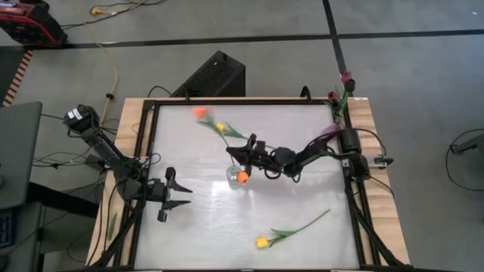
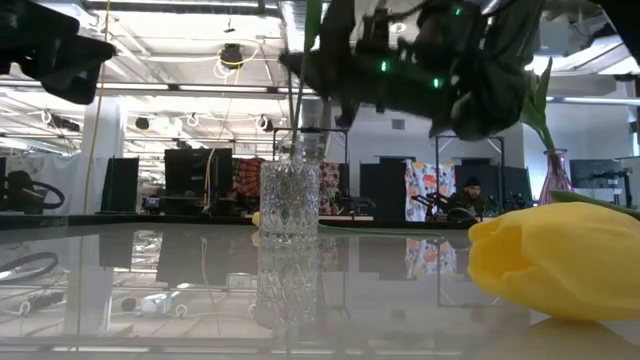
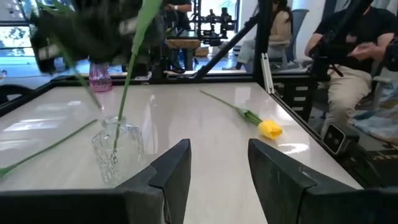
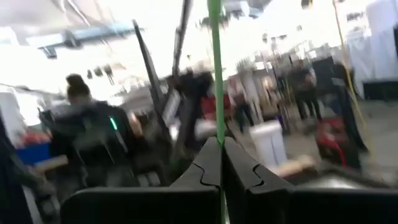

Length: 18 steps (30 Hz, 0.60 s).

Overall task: Sort flowers into vase by color
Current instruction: Put the orange flower into the transparent vase

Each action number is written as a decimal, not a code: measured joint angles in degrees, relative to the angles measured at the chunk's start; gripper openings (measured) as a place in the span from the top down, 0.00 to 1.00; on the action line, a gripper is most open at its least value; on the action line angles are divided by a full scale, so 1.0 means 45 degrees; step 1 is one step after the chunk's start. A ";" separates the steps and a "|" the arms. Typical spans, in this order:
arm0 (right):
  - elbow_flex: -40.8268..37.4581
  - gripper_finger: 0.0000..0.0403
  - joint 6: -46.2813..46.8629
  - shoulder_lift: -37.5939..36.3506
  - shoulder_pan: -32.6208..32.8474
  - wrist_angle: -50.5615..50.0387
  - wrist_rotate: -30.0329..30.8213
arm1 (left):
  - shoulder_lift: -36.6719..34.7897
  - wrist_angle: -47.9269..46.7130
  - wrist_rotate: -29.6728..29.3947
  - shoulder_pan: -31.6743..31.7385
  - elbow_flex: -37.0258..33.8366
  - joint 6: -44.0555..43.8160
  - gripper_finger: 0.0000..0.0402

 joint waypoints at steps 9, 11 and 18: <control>0.0073 0.94 -0.0034 -0.0332 0.0345 0.0138 -0.0330 | 0.0000 -0.0163 0.0008 0.0032 0.0005 -0.0021 0.63; 0.0062 0.94 -0.0039 -0.0290 0.0451 0.0053 -0.0334 | 0.0000 -0.0180 0.0007 0.0032 0.0005 -0.0021 0.63; 0.0058 0.94 -0.0322 -0.0247 0.0523 -0.0143 -0.0284 | 0.0000 -0.0170 0.0011 0.0032 0.0005 -0.0136 0.63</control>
